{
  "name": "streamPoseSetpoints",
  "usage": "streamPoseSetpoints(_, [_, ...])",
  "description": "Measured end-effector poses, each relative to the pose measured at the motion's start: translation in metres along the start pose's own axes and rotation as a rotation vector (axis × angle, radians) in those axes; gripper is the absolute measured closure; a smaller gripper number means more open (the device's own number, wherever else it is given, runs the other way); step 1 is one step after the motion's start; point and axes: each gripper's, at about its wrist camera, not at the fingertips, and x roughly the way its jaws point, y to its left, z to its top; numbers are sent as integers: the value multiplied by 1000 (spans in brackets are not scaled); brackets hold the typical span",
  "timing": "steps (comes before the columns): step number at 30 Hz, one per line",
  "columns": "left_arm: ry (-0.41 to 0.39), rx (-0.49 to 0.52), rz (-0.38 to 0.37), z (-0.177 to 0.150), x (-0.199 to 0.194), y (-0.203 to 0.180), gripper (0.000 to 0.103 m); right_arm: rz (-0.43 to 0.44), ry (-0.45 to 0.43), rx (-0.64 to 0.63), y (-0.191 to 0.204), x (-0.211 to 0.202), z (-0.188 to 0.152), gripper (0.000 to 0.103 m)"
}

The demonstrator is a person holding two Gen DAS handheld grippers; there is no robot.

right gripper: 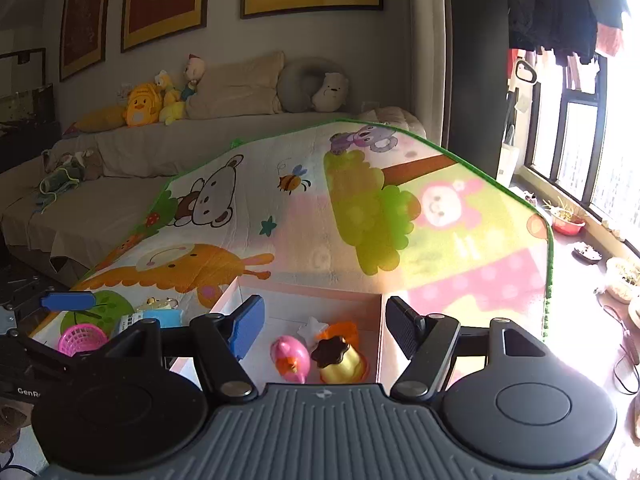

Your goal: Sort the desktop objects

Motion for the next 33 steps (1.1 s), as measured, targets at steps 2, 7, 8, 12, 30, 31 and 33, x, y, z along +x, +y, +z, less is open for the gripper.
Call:
streamPoseSetpoints(2, [50,5,33,-29,1,5,7,12,29,-26,13,11,-3,35])
streamPoseSetpoints(7, [108,-61,63,-75,-5,21,5,101,105,-116,70,45,0,36])
streamPoseSetpoints(8, [108,-77,66,-79,-5,23,4,109,126,-134,82,55,2,40])
streamPoseSetpoints(12, [102,-146,47,-89,-6,36,3,116,231,-199,132,112,13,81])
streamPoseSetpoints(30, [24,-168,-19,-94,-25,39,1,239,549,-212,170,141,-21,85])
streamPoseSetpoints(31, [31,-147,-33,-95,-26,36,1,269,551,-208,168,127,-26,85])
streamPoseSetpoints(33, [40,-109,-58,-97,-29,31,1,322,551,-211,163,99,-40,85])
